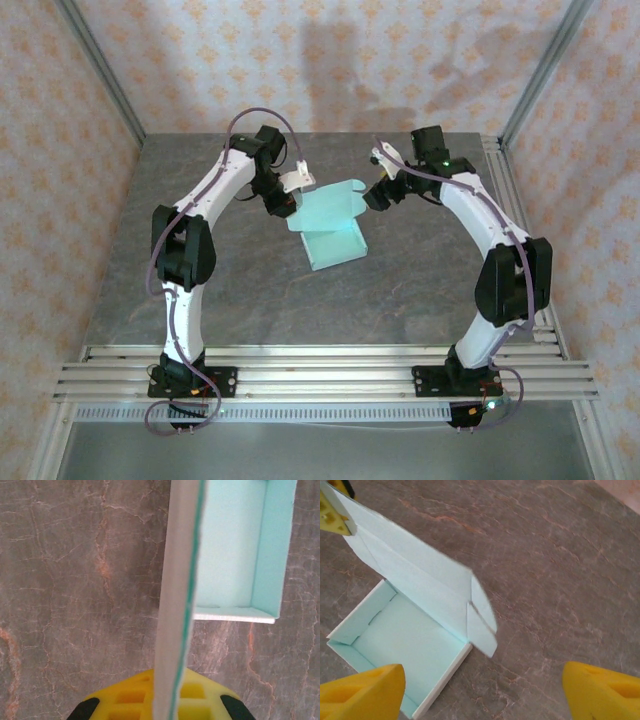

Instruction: Fold the paper box

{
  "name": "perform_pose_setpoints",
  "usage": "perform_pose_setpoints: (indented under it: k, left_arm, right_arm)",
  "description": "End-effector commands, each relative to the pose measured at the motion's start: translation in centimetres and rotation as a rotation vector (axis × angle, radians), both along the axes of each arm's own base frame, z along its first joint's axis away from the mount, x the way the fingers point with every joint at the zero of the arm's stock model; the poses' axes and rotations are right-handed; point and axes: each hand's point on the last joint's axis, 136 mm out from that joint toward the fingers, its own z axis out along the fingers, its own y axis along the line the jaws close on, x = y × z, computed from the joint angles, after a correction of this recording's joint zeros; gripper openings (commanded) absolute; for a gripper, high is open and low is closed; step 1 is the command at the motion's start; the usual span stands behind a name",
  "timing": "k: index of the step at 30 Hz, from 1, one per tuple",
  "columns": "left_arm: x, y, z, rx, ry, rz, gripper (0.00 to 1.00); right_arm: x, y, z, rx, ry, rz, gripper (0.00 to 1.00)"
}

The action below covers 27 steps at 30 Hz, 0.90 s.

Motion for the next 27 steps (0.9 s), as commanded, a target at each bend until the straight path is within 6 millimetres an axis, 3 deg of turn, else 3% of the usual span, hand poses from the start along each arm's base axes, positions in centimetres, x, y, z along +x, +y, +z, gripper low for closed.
perform_pose_setpoints:
  k: [1, 10, 18, 27]
  left_arm:
    - [-1.5, 0.2, 2.1, -0.010, -0.005, -0.042, 0.00]
    - [-1.6, 0.2, 1.9, -0.008, 0.006, -0.045, 0.00]
    - [-1.6, 0.1, 1.7, -0.009, 0.013, -0.050, 0.00]
    - [-1.5, 0.1, 1.6, -0.008, 0.014, -0.049, 0.00]
  right_arm:
    - [-0.3, 1.1, 0.4, -0.009, -0.027, 0.150, 0.82]
    - [-1.2, 2.2, -1.8, -0.028, 0.132, 0.318, 0.75]
    - [-0.8, 2.8, -3.8, -0.071, 0.206, 0.347, 0.54]
    - [0.2, 2.9, -5.1, -0.088, 0.235, 0.338, 0.50]
